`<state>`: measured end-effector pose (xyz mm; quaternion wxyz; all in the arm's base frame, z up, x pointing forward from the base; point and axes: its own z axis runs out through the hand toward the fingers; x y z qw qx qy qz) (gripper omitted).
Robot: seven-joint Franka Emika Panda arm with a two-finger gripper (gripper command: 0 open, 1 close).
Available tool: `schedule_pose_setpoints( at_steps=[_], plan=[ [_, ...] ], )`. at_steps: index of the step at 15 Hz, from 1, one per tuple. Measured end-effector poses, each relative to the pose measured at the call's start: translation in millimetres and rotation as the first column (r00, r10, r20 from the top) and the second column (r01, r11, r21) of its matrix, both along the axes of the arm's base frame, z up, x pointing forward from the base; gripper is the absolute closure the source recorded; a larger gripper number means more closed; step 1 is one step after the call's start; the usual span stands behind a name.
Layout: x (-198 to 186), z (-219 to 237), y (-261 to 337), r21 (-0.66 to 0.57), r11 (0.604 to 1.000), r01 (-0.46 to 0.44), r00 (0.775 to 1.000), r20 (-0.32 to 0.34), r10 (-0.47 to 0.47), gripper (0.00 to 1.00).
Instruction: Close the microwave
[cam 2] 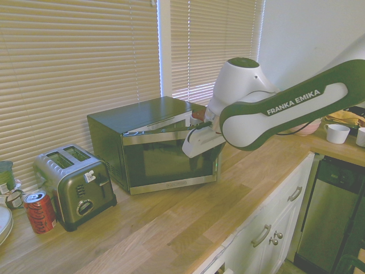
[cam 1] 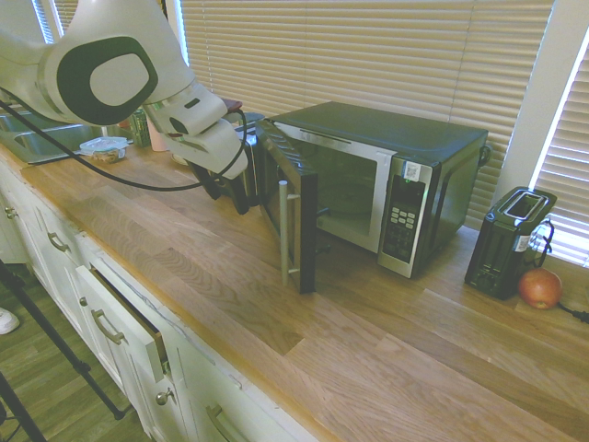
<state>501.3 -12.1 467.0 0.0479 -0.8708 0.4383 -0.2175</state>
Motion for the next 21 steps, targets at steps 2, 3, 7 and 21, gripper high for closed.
schedule_pose_setpoints(
  at_steps=[2,3,7,21],
  plan=[
    [14.6,4.1,-2.2,0.005,1.0,0.021,0.999,0.034,-0.021,0.0],
    [20.2,6.2,-2.0,0.006,1.0,0.029,0.998,0.049,-0.029,0.0],
    [32.1,21.0,-10.6,0.002,0.998,0.07,0.993,0.093,-0.069,0.0],
    [117.7,42.7,-60.6,-0.026,0.99,0.136,0.978,0.16,-0.13,0.0]
  ],
)
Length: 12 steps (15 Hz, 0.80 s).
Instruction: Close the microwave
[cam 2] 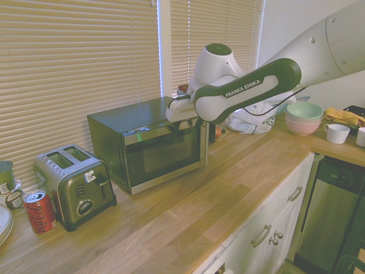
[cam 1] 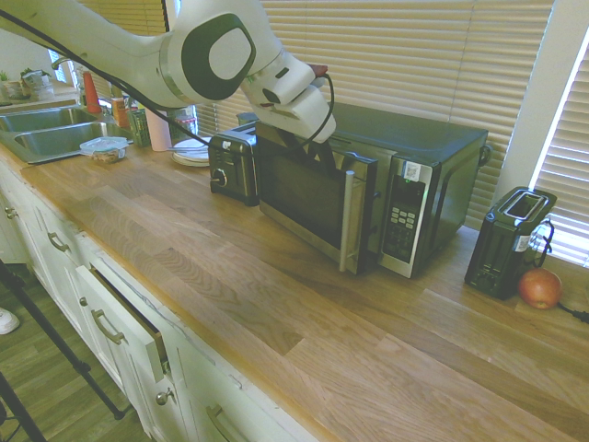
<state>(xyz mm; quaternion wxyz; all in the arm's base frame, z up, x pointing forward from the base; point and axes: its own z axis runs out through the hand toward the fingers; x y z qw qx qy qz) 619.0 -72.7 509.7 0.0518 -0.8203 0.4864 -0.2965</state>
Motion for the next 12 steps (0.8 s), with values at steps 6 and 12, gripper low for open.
schedule_pose_setpoints(
  at_steps=[6,12],
  plan=[
    [48.2,-17.4,-4.3,-0.02,0.999,0.026,0.995,-0.092,-0.028,0.0],
    [43.6,-12.9,14.5,0.017,1.0,0.004,0.996,-0.091,-0.002,0.0]
  ],
)
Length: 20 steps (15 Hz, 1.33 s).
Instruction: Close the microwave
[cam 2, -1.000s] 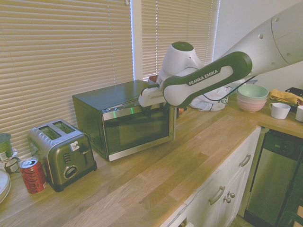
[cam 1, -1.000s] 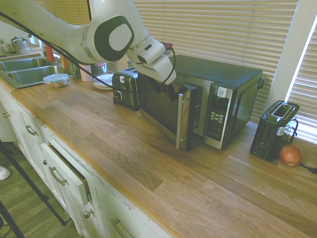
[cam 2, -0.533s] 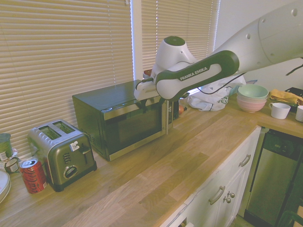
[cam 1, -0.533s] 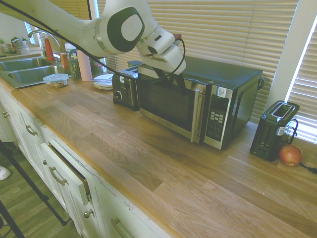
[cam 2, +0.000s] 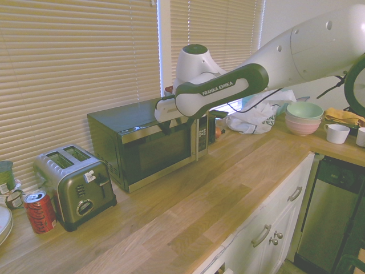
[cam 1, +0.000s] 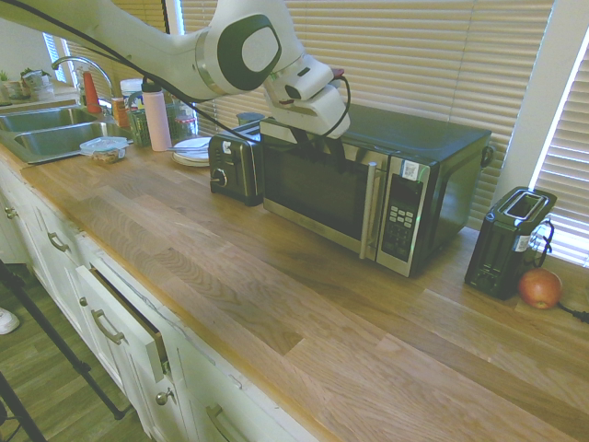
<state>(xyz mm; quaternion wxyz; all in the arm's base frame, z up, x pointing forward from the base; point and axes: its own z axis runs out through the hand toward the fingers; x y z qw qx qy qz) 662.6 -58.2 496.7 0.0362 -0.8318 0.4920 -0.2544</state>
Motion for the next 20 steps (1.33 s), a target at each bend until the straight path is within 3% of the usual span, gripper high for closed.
schedule_pose_setpoints(
  at_steps=[7,10,17,20],
  plan=[
    [-106.8,-29.7,29.5,0.096,0.992,-0.084,0.988,-0.121,0.095,0.0],
    [-151.6,-56.2,47.0,0.132,0.982,-0.137,0.968,-0.192,0.161,0.0],
    [-201.8,-89.6,65.2,0.17,0.963,-0.208,0.92,-0.301,0.252,0.0],
    [-217.9,-86.3,65.9,0.172,0.96,-0.221,0.91,-0.317,0.266,0.0]
  ],
)
